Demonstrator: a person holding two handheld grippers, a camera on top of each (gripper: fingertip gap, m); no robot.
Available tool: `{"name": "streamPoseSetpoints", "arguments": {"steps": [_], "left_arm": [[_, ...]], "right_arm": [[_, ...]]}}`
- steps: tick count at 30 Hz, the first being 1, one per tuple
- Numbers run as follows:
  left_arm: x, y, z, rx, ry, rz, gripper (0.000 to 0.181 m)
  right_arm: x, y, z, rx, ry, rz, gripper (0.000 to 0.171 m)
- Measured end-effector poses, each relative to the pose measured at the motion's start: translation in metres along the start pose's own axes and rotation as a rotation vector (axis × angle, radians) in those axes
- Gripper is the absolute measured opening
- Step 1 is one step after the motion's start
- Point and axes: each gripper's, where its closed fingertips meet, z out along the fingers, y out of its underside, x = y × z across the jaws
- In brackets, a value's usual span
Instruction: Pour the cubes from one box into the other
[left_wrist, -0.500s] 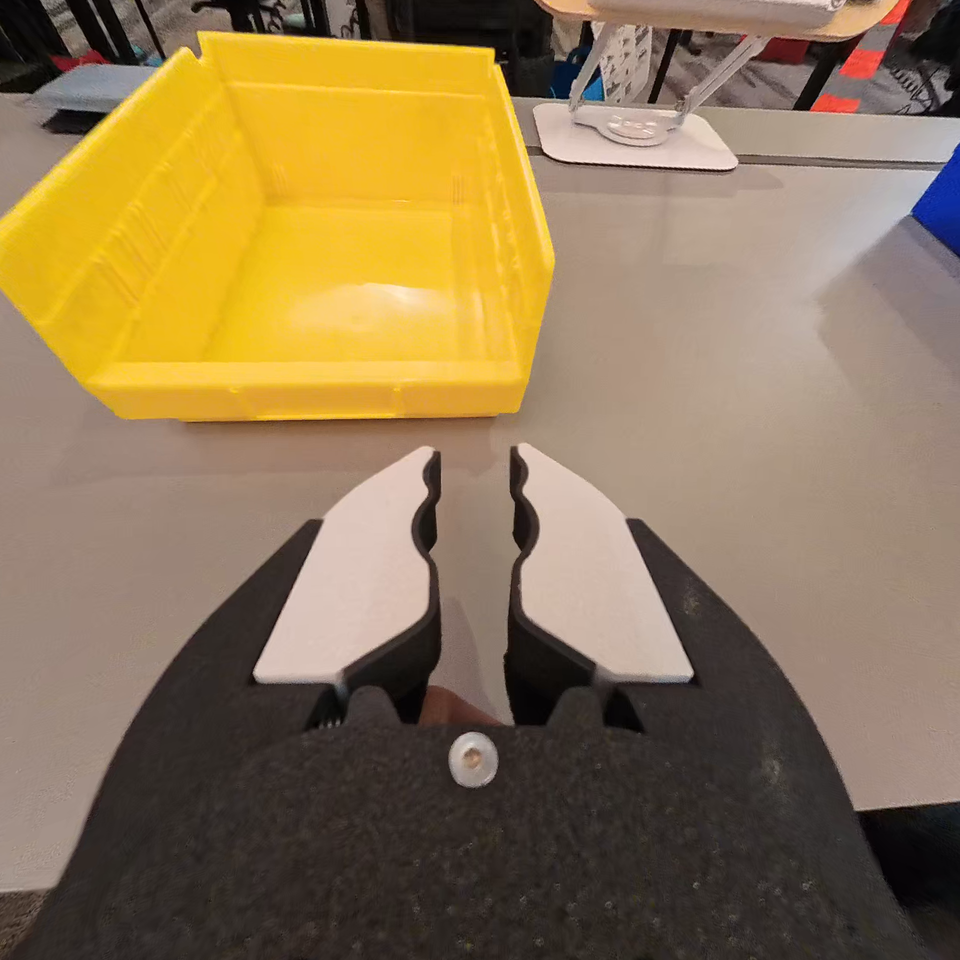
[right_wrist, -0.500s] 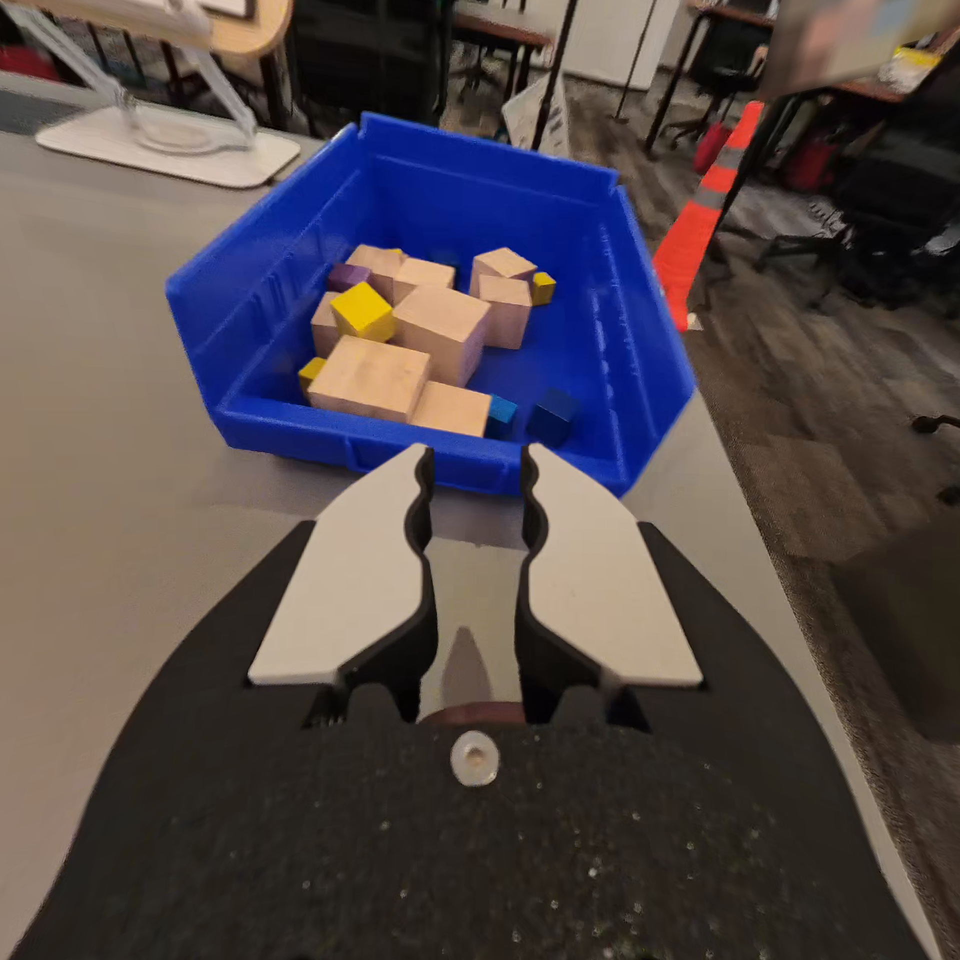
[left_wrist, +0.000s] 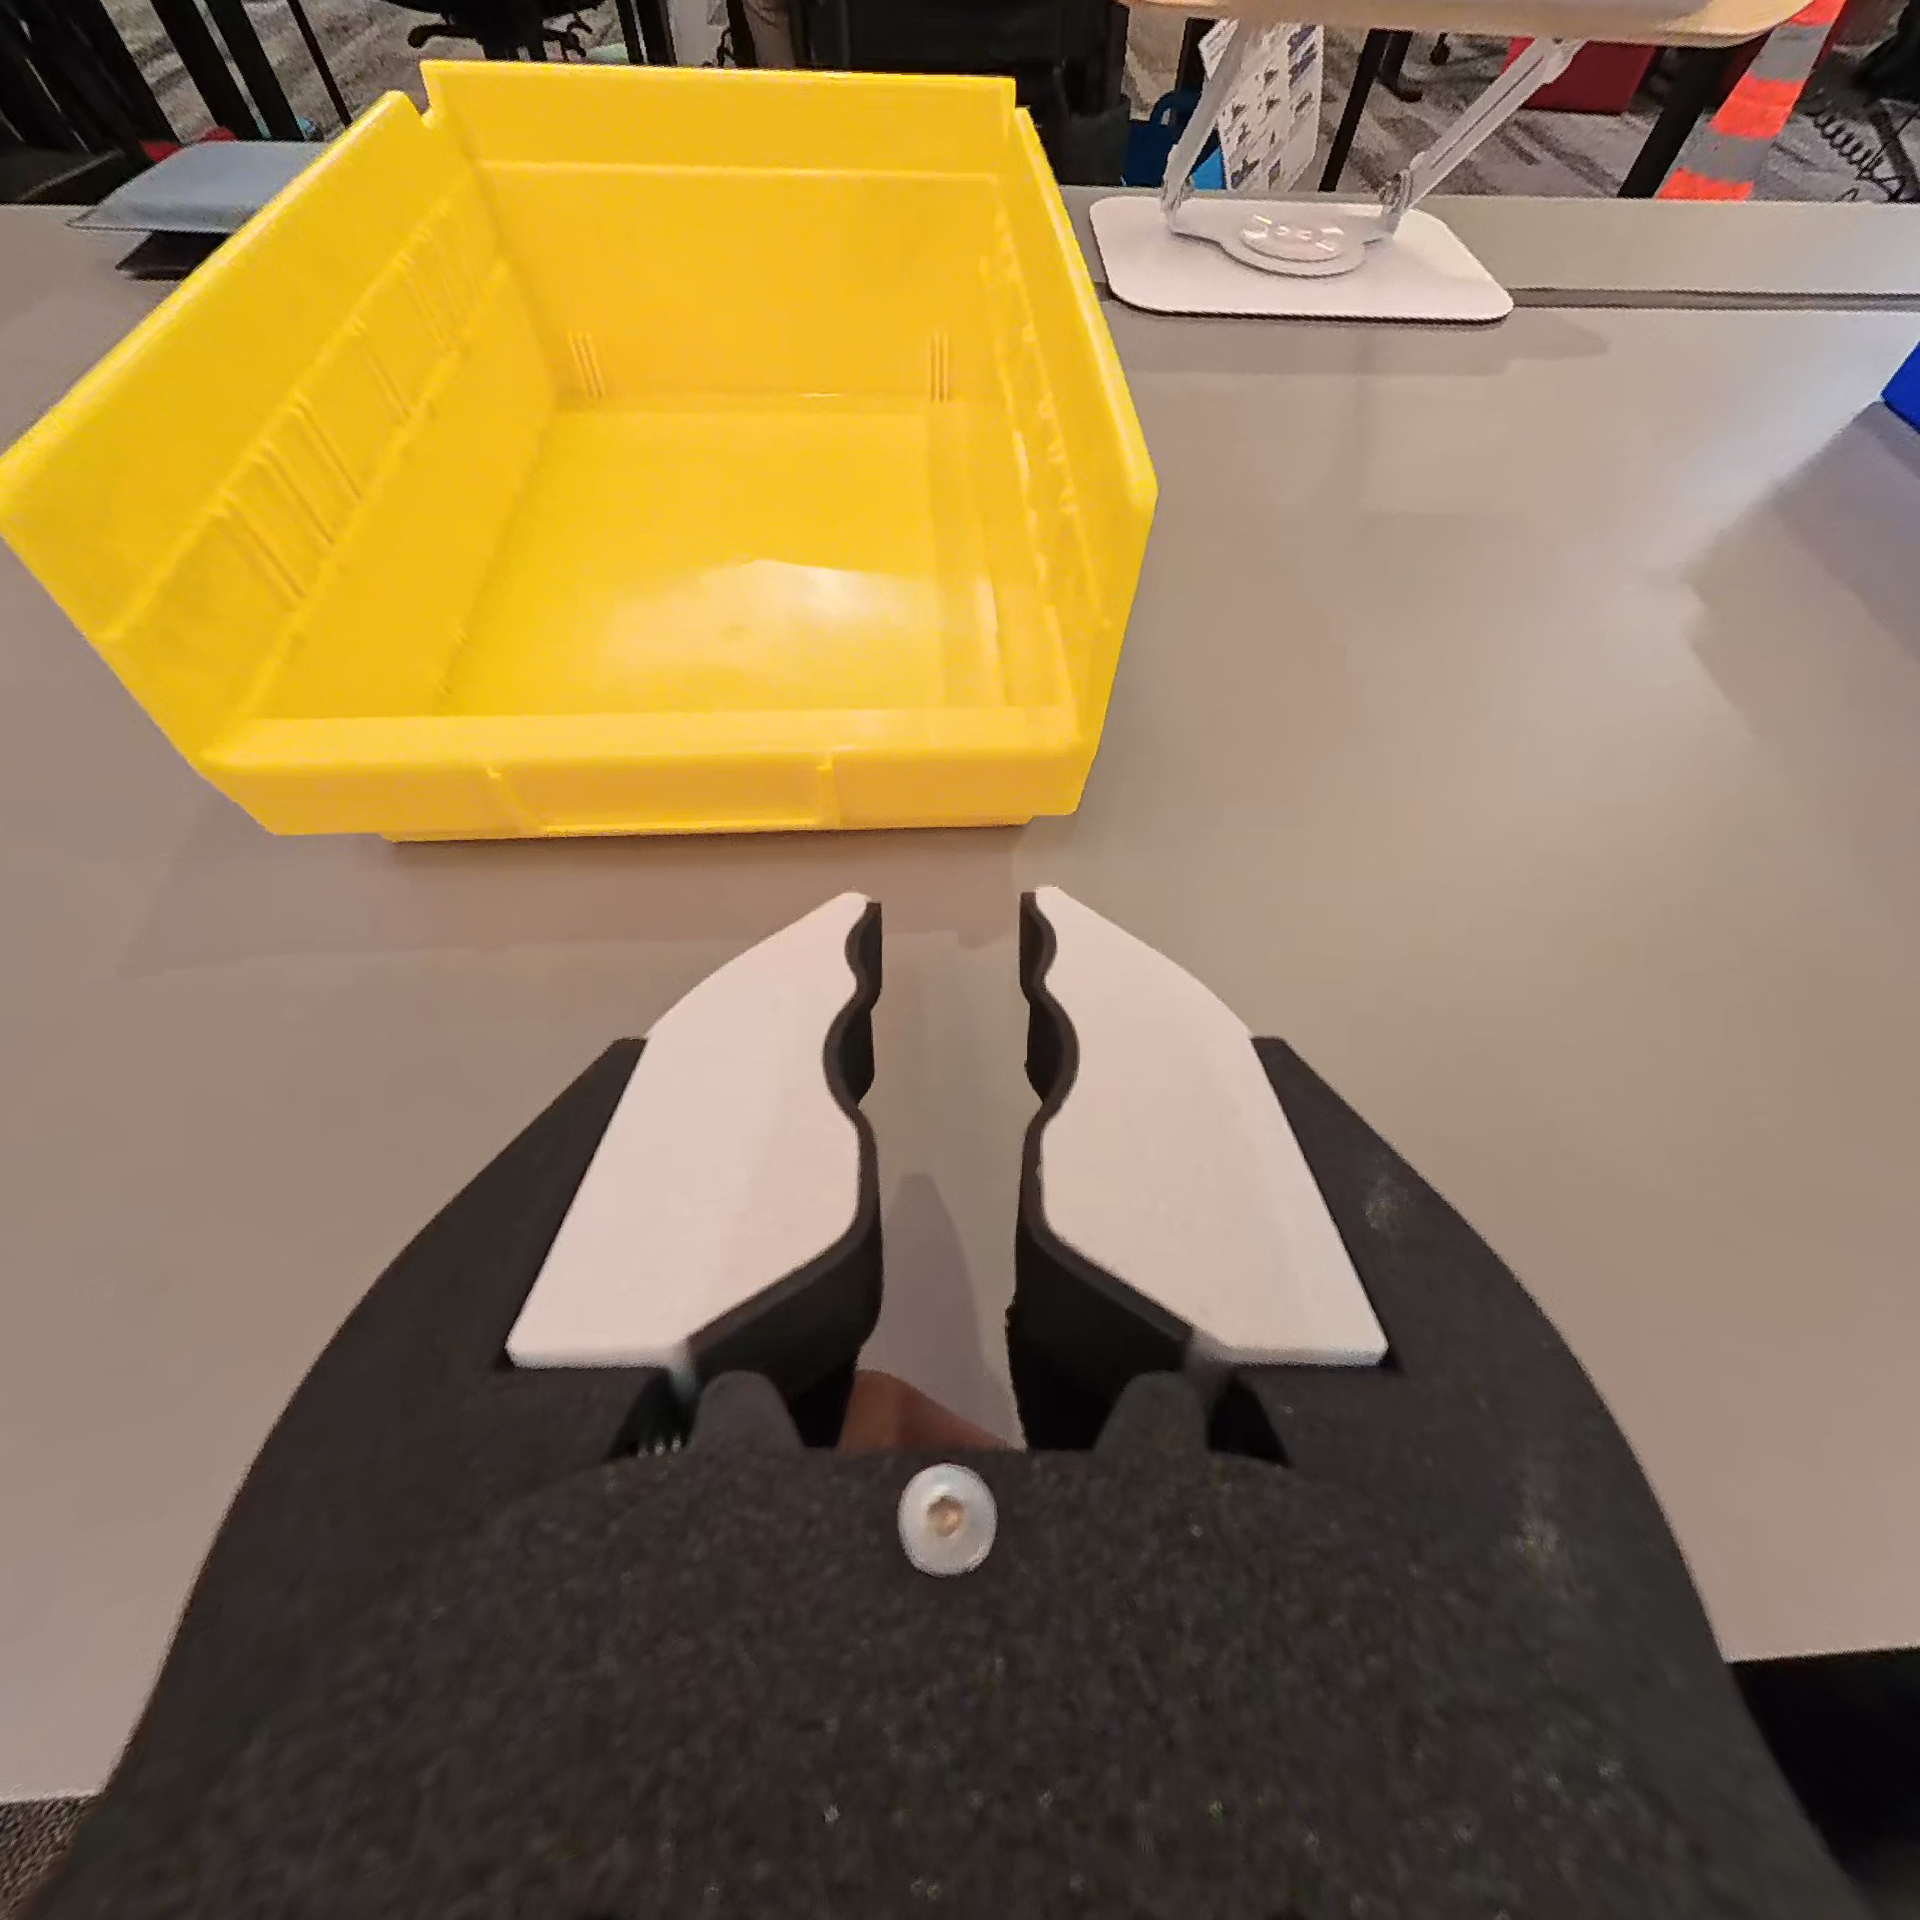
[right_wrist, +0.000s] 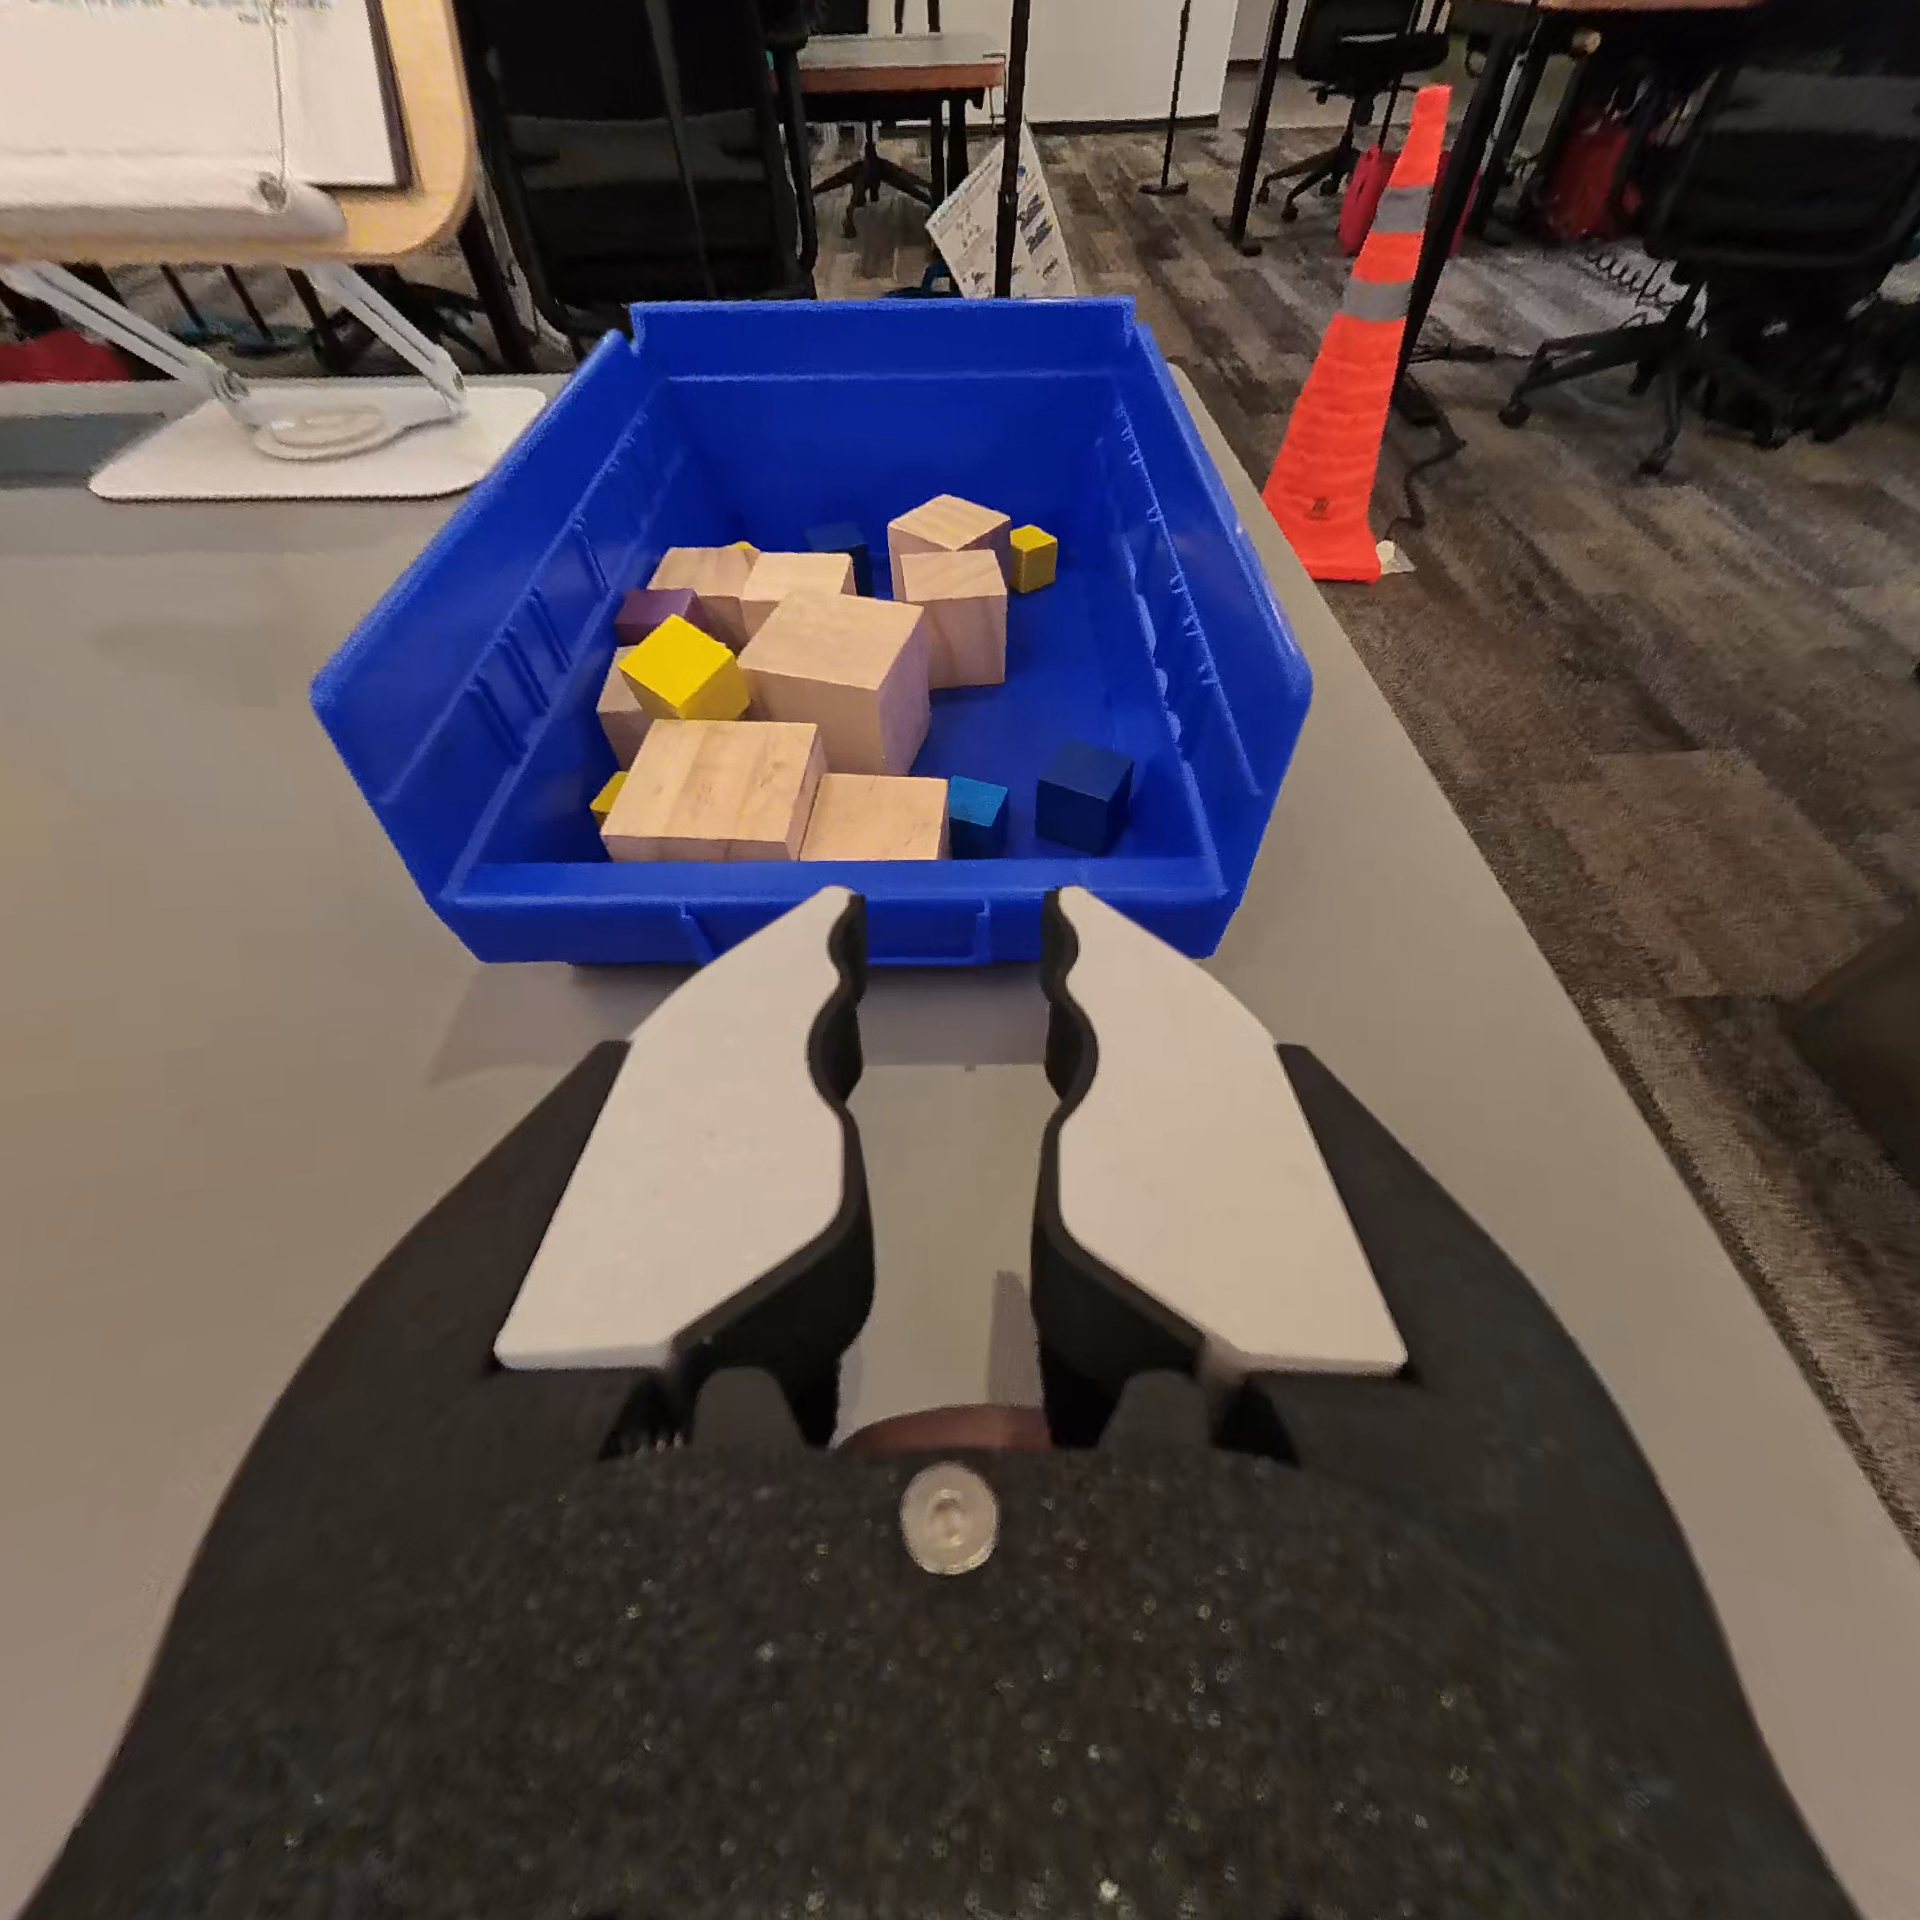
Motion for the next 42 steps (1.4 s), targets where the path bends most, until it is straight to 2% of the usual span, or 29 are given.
{"name": "streamPoseSetpoints", "arguments": {"steps": [10, 13, 16, 18, 22, 26, 29, 32, 33, 34, 36, 38, 40, 42], "left_arm": [[0.009, 0.003, 0.001, -0.017, 0.022, 0.032, 0.025], [0.03, -0.003, -0.002, -0.003, 0.053, 0.054, 0.027], [0.097, -0.01, -0.003, -0.017, 0.209, 0.063, 0.036], [0.161, -0.014, 0.0, -0.043, 0.333, 0.115, 0.039], [0.293, -0.027, 0.018, -0.019, 0.474, 0.232, 0.039], [0.407, -0.032, 0.059, -0.041, 0.506, 0.245, 0.043], [0.458, -0.039, 0.092, -0.044, 0.467, 0.198, 0.045], [0.478, -0.038, 0.124, -0.069, 0.381, 0.205, 0.045], [0.479, -0.035, 0.133, -0.095, 0.355, 0.191, 0.042], [0.478, -0.034, 0.14, -0.104, 0.334, 0.162, 0.032], [0.471, -0.04, 0.144, -0.085, 0.313, 0.086, 0.018], [0.459, -0.045, 0.148, -0.071, 0.226, 0.114, 0.006], [0.453, -0.046, 0.148, -0.067, 0.194, 0.117, 0.004], [0.446, -0.047, 0.145, -0.075, 0.21, 0.078, 0.003]], "right_arm": [[0.0, 0.003, 0.004, -0.01, -0.011, 0.003, 0.031], [0.003, 0.001, 0.006, -0.002, -0.001, -0.011, 0.031], [0.02, -0.013, 0.008, 0.038, 0.05, 0.03, 0.031], [0.03, -0.025, 0.016, 0.046, 0.056, 0.082, 0.036], [0.054, -0.032, 0.036, 0.028, 0.157, 0.07, 0.038], [0.054, -0.013, 0.062, -0.014, 0.11, 0.064, 0.051], [0.063, -0.004, 0.073, -0.065, 0.09, 0.067, 0.054], [0.07, -0.002, 0.083, -0.069, 0.074, 0.108, 0.055], [0.067, 0.002, 0.087, -0.084, 0.054, 0.115, 0.055], [0.063, 0.006, 0.09, -0.105, 0.021, 0.125, 0.053], [0.056, 0.006, 0.093, -0.098, -0.019, 0.169, 0.036], [0.057, 0.009, 0.089, -0.136, -0.003, 0.165, 0.003], [0.054, 0.007, 0.086, -0.147, 0.06, 0.09, 0.003], [0.047, -0.001, 0.079, -0.12, 0.066, 0.118, 0.002]]}}
